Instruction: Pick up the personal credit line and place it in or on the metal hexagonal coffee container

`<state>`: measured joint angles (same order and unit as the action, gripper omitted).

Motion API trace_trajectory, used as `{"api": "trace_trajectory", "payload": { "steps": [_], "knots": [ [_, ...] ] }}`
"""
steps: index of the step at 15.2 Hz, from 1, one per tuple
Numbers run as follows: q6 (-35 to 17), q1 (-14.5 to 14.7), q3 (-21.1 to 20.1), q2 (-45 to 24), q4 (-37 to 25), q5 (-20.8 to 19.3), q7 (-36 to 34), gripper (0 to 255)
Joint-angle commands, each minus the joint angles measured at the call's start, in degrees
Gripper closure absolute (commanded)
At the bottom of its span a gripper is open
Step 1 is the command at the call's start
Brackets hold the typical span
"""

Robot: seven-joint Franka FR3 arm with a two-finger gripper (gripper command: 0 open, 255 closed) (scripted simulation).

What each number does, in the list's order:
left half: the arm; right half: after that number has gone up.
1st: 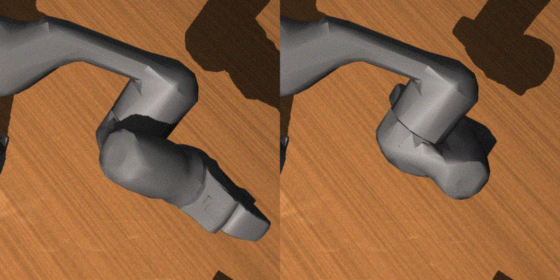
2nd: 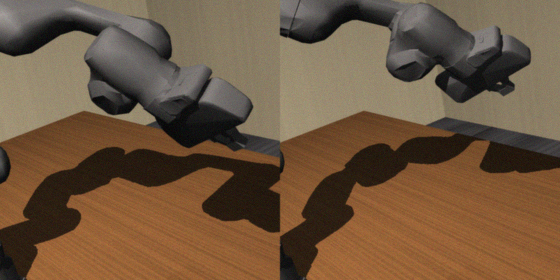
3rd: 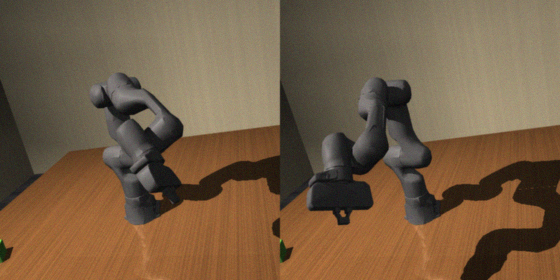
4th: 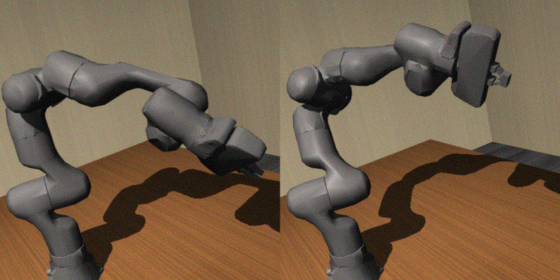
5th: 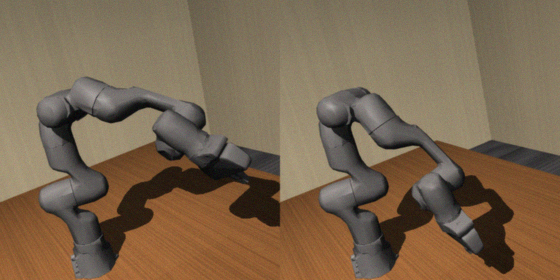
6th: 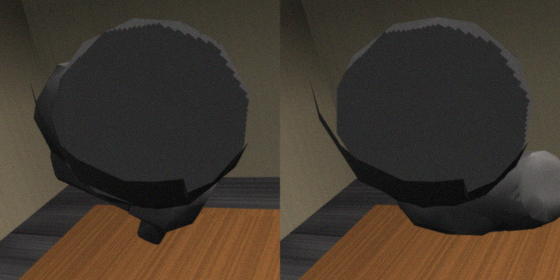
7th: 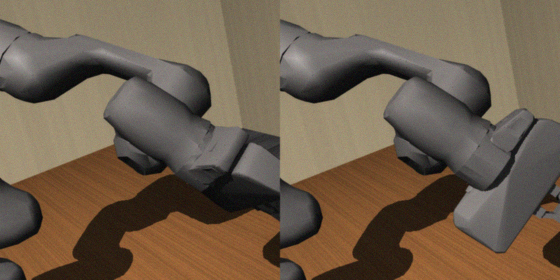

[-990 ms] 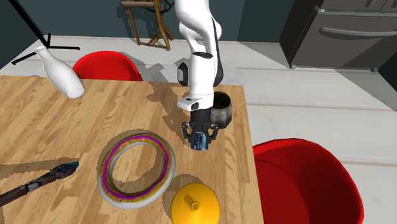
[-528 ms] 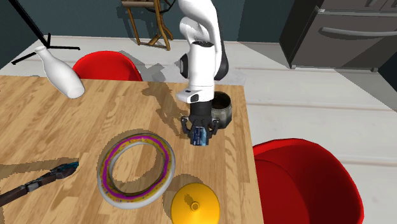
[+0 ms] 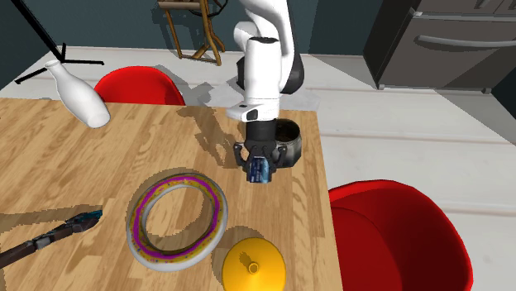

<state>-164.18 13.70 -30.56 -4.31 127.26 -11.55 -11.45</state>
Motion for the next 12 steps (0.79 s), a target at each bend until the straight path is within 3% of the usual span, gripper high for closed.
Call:
{"api": "trace_trajectory", "payload": {
  "steps": [1, 12],
  "knots": [
    [1.5, -0.3, -0.5, 1.1, -0.6, 2.1, 1.6, 255],
    [9.5, -0.6, -1.0, 5.9, -4.6, 9.5, 7.2, 255]
  ]
}}
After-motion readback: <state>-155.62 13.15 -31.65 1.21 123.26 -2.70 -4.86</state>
